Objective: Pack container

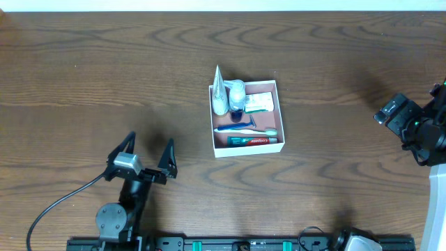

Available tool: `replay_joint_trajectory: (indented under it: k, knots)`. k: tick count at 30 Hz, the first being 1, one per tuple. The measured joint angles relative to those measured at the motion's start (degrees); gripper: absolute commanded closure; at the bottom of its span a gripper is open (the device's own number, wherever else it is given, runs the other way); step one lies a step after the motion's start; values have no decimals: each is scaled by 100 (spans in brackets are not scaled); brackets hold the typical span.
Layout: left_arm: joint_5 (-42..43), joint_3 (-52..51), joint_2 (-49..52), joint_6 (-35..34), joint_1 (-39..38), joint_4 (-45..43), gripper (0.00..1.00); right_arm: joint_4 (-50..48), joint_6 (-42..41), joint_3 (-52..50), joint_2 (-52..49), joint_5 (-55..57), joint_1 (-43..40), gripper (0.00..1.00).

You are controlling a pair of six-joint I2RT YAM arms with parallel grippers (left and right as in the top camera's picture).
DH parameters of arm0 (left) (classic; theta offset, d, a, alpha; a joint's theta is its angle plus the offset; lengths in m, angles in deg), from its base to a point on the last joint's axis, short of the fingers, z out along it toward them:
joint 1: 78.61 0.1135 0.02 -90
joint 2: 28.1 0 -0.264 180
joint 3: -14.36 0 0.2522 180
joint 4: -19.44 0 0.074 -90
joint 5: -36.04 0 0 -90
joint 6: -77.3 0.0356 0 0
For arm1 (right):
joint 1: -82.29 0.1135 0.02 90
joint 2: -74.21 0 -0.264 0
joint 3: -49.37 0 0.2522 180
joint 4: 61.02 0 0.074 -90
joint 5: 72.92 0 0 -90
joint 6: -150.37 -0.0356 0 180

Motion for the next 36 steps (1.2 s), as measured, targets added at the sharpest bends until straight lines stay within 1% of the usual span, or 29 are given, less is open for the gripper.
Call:
replay_joint_trajectory:
  k: [4,6,8,36]
  knots:
    - [0,0,-11,37,0,476,2,0,0,0,0,0,0,1]
    - [-2,0,-11,68,2,911,2,0,0,0,0,0,0,1]
    - [-48,24,-7,98,2,1045,2,-4,0,2,0,0,0,1]
    - [-133,61,-11,153,4,1110,2,0,0,0,0,-2,0,1]
